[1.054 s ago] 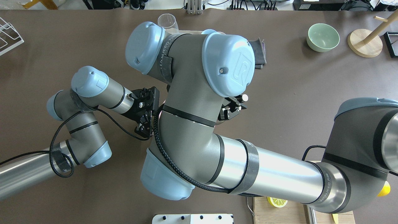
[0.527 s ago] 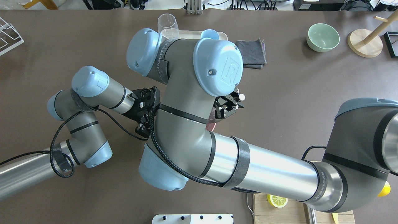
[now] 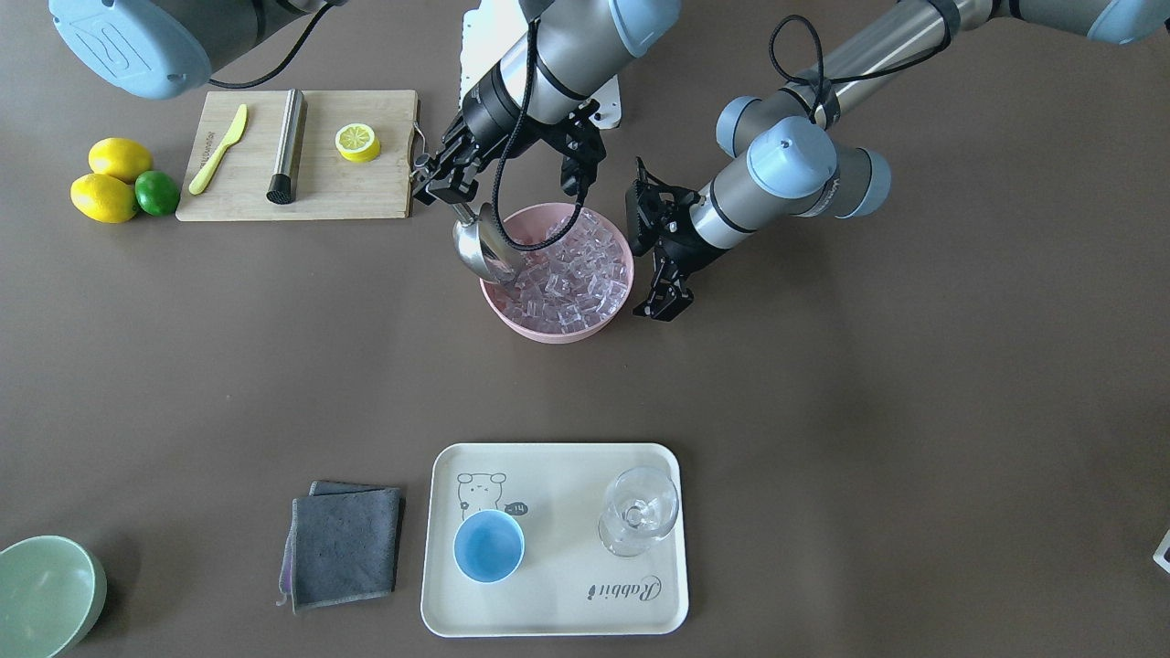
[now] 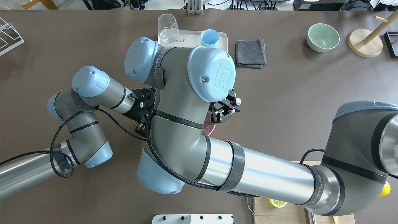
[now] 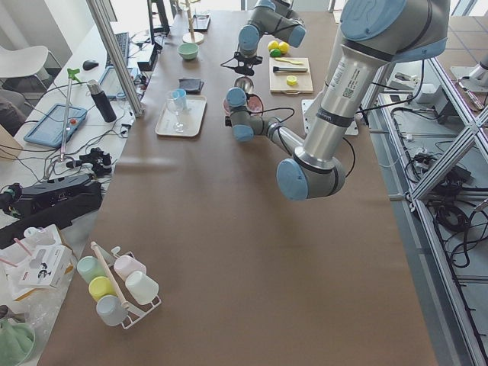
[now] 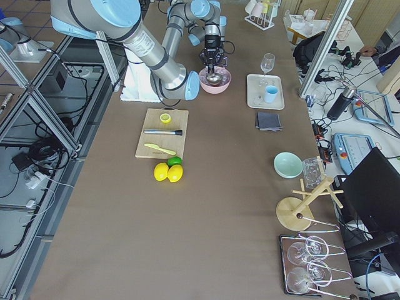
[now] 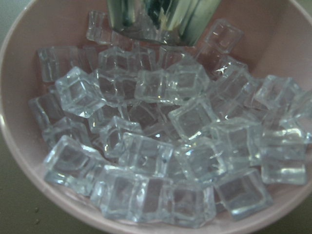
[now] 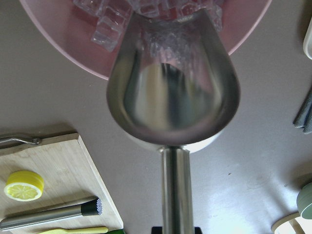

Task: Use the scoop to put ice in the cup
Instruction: 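Swing the right arm over the bowl and lower the scoop into the ice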

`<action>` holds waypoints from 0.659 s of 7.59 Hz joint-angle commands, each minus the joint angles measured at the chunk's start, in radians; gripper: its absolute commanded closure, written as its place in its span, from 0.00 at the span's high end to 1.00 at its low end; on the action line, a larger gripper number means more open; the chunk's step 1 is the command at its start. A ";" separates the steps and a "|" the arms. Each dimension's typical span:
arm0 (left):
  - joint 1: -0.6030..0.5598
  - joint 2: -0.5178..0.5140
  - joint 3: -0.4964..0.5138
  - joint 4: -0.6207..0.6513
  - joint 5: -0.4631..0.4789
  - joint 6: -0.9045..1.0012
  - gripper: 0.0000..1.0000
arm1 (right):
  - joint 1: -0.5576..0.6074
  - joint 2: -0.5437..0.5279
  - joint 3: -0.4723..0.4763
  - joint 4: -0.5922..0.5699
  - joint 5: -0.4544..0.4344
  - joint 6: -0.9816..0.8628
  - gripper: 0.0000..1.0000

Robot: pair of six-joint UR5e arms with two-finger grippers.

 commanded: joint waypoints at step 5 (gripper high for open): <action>0.000 0.000 0.002 0.000 0.000 0.000 0.99 | 0.000 -0.210 0.226 0.252 0.063 0.059 0.00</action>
